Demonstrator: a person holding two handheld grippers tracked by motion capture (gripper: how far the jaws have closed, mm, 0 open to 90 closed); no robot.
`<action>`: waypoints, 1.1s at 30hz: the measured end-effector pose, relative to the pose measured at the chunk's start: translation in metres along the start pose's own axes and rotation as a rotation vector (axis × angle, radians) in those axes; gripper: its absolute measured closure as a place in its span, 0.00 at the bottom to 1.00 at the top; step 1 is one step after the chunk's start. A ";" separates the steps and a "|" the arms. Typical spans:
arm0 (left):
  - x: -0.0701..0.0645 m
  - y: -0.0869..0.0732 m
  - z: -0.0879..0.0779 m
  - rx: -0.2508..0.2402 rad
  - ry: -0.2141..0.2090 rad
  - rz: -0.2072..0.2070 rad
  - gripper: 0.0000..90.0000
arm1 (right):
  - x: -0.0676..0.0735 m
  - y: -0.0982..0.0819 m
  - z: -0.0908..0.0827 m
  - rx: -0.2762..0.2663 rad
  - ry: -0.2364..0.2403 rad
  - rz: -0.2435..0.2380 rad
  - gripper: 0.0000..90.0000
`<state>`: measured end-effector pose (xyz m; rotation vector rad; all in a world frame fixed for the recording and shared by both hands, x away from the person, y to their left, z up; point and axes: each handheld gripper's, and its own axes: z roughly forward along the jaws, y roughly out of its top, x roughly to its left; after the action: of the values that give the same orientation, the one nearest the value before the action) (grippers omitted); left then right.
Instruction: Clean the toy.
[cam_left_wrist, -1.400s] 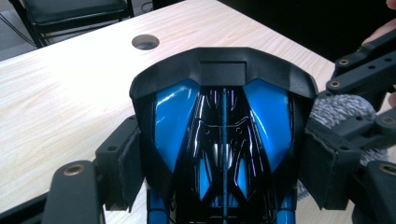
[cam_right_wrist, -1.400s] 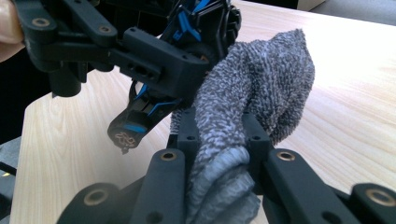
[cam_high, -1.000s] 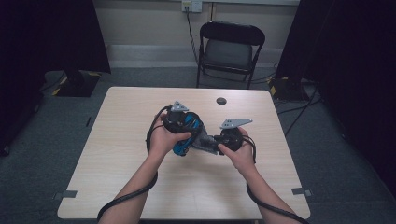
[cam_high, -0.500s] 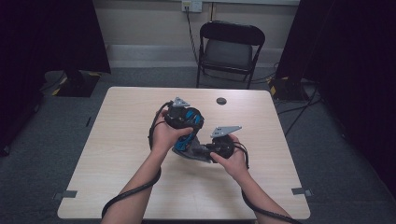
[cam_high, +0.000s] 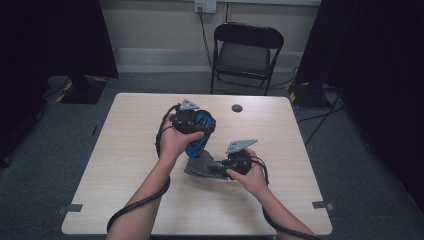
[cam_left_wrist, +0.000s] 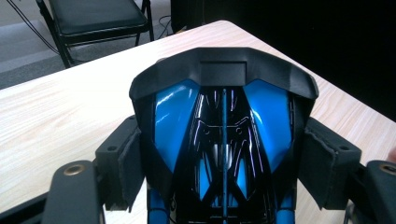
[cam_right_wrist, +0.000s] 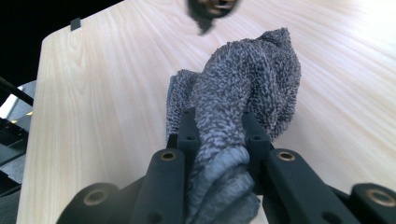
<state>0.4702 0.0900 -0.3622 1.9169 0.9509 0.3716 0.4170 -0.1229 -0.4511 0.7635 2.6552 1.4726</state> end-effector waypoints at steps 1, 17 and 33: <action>0.000 0.000 -0.001 0.002 -0.002 0.004 0.28 | -0.002 -0.001 -0.003 -0.004 -0.004 0.007 0.83; -0.013 -0.012 -0.004 0.012 -0.048 0.038 0.28 | -0.048 0.001 -0.056 -0.085 -0.186 0.124 0.83; -0.028 -0.040 0.009 0.071 -0.088 0.069 0.28 | -0.056 0.020 -0.067 -0.124 -0.229 0.132 0.83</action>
<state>0.4391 0.0745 -0.3968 2.0179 0.8521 0.2945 0.4581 -0.1906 -0.4104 1.0435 2.3640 1.4609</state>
